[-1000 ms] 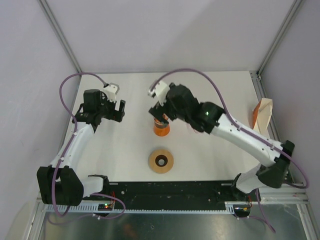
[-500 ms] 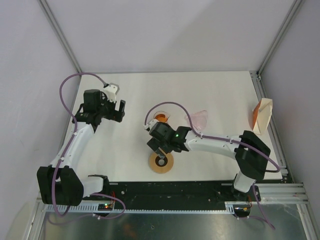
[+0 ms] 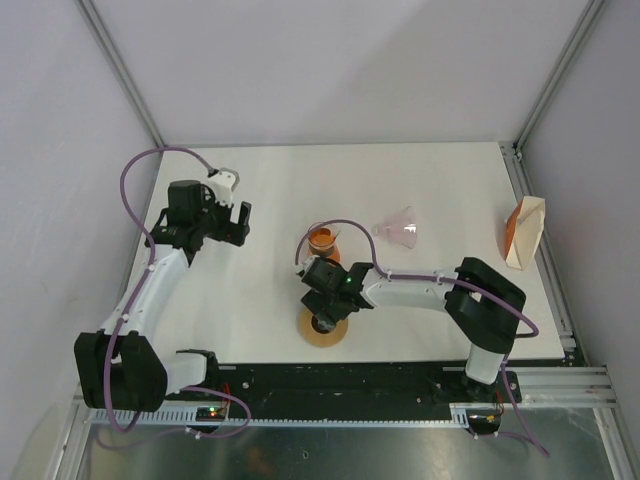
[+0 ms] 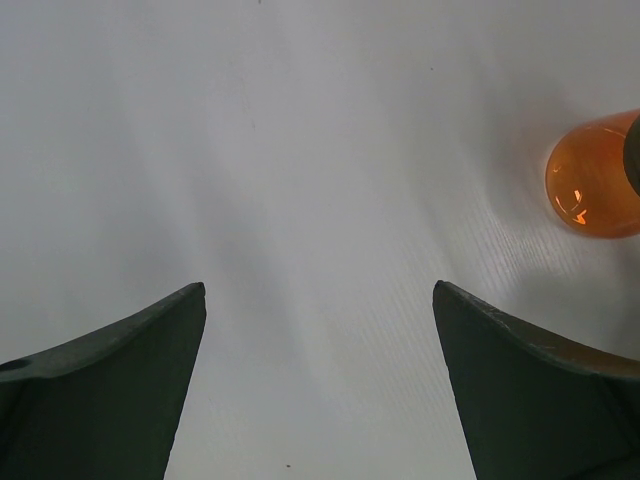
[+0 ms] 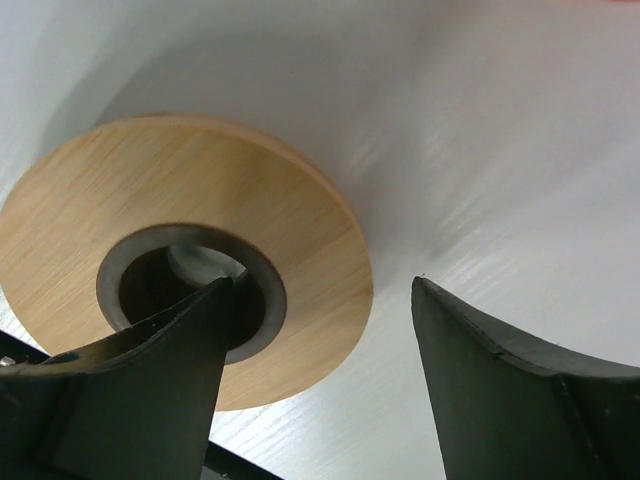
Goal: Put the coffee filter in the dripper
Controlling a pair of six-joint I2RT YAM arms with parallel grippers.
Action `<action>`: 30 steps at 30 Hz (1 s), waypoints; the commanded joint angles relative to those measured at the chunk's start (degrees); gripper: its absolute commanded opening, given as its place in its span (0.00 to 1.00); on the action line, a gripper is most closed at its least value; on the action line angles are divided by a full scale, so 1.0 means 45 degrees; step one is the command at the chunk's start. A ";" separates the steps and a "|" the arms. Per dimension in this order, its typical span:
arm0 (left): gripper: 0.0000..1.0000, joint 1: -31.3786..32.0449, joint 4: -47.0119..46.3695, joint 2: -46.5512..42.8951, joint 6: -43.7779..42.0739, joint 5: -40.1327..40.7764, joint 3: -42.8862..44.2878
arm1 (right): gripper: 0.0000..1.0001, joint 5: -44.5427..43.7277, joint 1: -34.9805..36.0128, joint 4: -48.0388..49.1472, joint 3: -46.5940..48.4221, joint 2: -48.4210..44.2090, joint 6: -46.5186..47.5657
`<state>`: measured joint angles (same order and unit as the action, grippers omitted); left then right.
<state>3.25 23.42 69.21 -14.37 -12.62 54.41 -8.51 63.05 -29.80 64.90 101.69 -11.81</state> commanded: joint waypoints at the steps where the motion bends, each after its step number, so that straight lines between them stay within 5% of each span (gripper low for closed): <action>1: 1.00 0.0043 -0.0076 -0.0117 0.0126 -0.0003 -0.0031 | 0.73 0.0492 0.0020 0.0485 -0.0276 -0.0010 -0.0028; 6: 1.00 0.0042 -0.0074 -0.0142 0.0111 0.0084 -0.0015 | 0.32 0.0740 -0.0110 0.0586 -0.0339 0.0143 -0.0066; 11: 1.00 0.0047 -0.0078 -0.0135 0.0143 0.0075 0.0008 | 0.05 0.0634 -0.0096 0.0156 -0.0306 -0.0768 -0.0032; 22: 1.00 0.0056 -0.0078 -0.0166 0.0154 0.0004 0.0034 | 0.00 0.0517 -0.0365 -0.4048 0.3275 -0.3312 0.1906; 30: 1.00 0.0041 -0.0026 -0.0381 0.0158 0.0011 0.0001 | 0.00 0.0450 -0.2702 -0.6787 0.9764 -0.0157 0.3710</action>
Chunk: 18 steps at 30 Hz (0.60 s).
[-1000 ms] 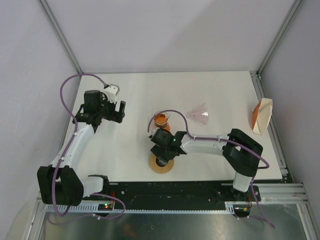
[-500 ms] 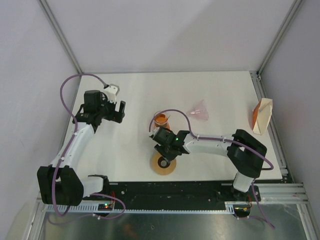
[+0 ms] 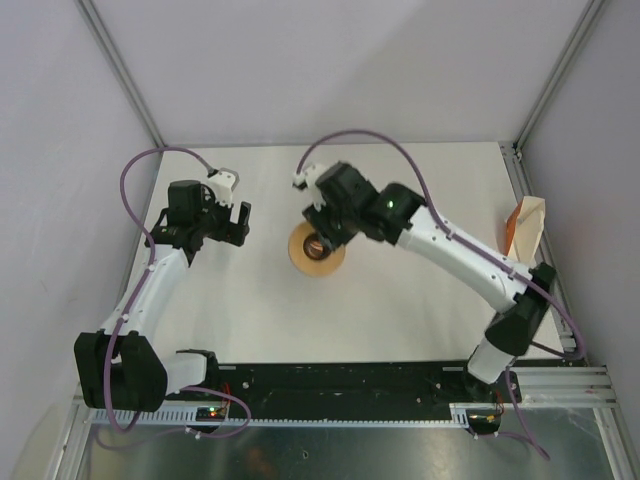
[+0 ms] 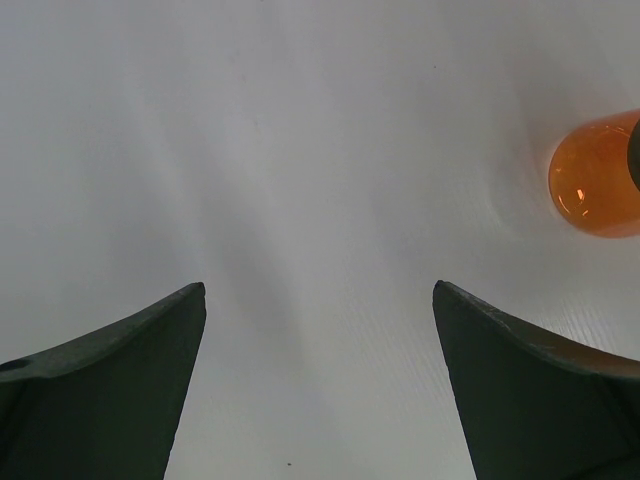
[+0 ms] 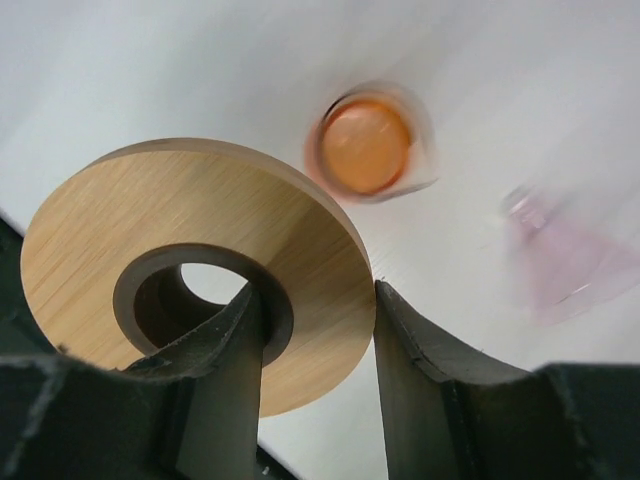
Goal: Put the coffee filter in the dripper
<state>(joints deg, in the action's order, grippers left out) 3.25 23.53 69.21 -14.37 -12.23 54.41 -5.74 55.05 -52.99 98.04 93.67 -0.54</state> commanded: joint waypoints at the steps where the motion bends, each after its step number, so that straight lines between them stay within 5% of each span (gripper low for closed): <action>1: 1.00 0.0050 -0.0052 -0.0410 0.0152 -0.0086 -0.0010 | 0.00 -0.0100 -0.1236 -0.1902 0.3295 0.2251 0.1306; 8: 1.00 0.0056 -0.0036 -0.0318 0.0098 -0.0172 -0.0030 | 0.00 0.0275 -0.2262 -0.3292 0.7422 0.5264 0.1731; 18: 1.00 0.0050 -0.0042 -0.0245 0.0107 -0.0202 -0.0076 | 0.00 0.0768 -0.2690 -0.3482 0.7959 0.6670 0.2151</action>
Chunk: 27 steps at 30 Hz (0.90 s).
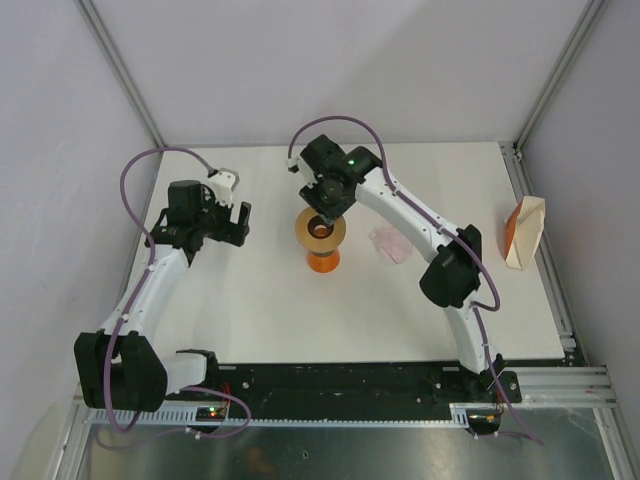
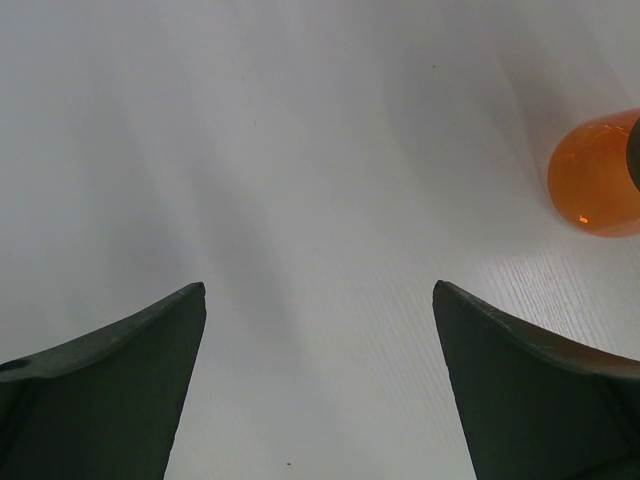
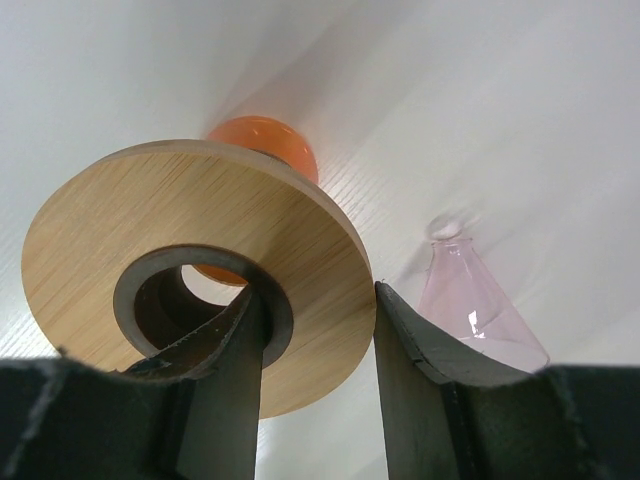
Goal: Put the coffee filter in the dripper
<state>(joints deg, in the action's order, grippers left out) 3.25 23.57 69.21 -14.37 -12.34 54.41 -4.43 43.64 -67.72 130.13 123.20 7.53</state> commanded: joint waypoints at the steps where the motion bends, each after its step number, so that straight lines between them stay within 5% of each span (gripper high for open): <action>1: 1.00 0.0045 -0.0057 -0.0254 0.0098 -0.0173 -0.0078 | 0.00 0.0554 -0.0170 -0.0245 0.0829 0.0184 0.0368; 17: 1.00 0.0052 -0.0060 -0.0273 0.0097 -0.0130 -0.0082 | 0.12 0.0729 -0.0419 0.0372 0.0597 0.0839 0.0607; 27: 1.00 0.0043 -0.0074 -0.0177 0.0054 -0.0106 -0.0062 | 0.37 0.0718 -0.0184 0.0343 0.0599 0.1054 0.0883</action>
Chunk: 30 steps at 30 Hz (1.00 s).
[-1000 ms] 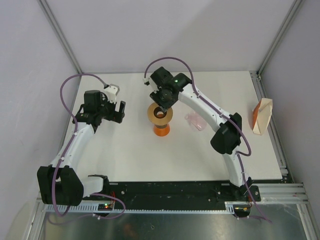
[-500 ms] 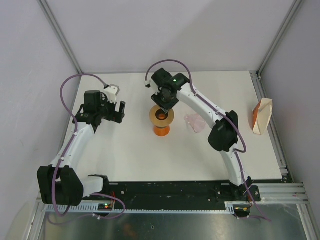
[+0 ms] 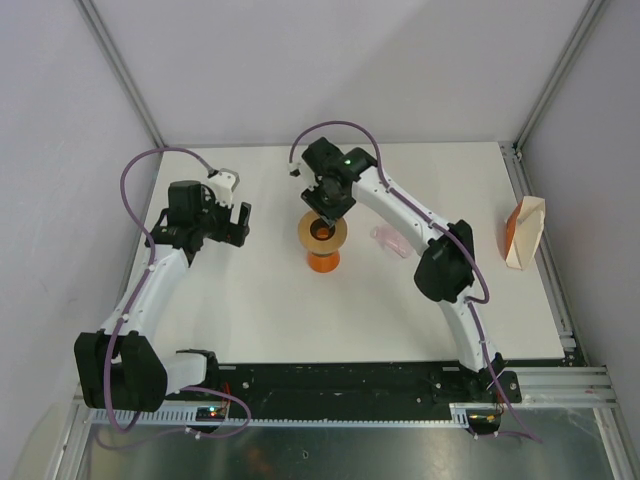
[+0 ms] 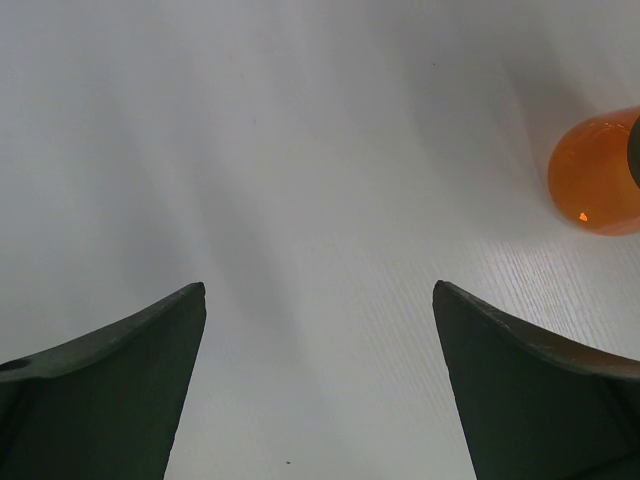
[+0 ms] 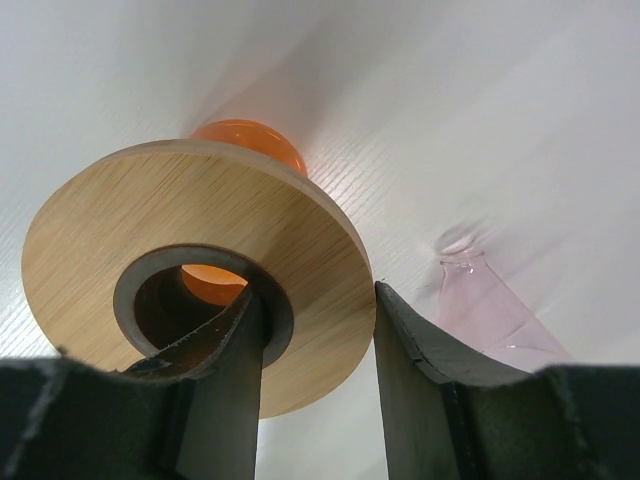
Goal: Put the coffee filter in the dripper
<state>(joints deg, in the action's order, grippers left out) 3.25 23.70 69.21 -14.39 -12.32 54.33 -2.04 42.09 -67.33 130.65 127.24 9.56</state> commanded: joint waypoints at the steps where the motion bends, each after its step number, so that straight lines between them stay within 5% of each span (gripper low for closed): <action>1: 1.00 0.0051 -0.0098 -0.0171 0.0056 -0.0113 -0.0042 | 0.39 0.0184 0.0179 0.0246 0.0490 0.0149 0.0462; 11: 1.00 0.0056 -0.0092 -0.0125 0.0045 -0.0088 -0.0053 | 0.73 0.0023 0.0317 0.0172 0.0668 -0.0186 0.0635; 19: 0.99 0.0049 -0.0077 -0.0144 0.0052 -0.0090 -0.0058 | 0.84 -0.0050 0.0149 0.0818 0.0352 -0.2025 0.0366; 25: 1.00 0.0046 -0.0079 -0.0177 0.0045 -0.0056 -0.0059 | 0.94 0.0127 -0.1273 0.4202 -0.3997 -0.5648 -0.0824; 30: 1.00 0.0045 -0.0088 -0.0155 0.0039 -0.0140 -0.0057 | 0.96 0.2888 -0.4315 0.7798 -0.9574 -0.8598 -0.2702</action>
<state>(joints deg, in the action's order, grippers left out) 3.25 23.73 69.21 -14.41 -12.29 54.30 2.39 31.92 -46.04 100.82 95.31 5.19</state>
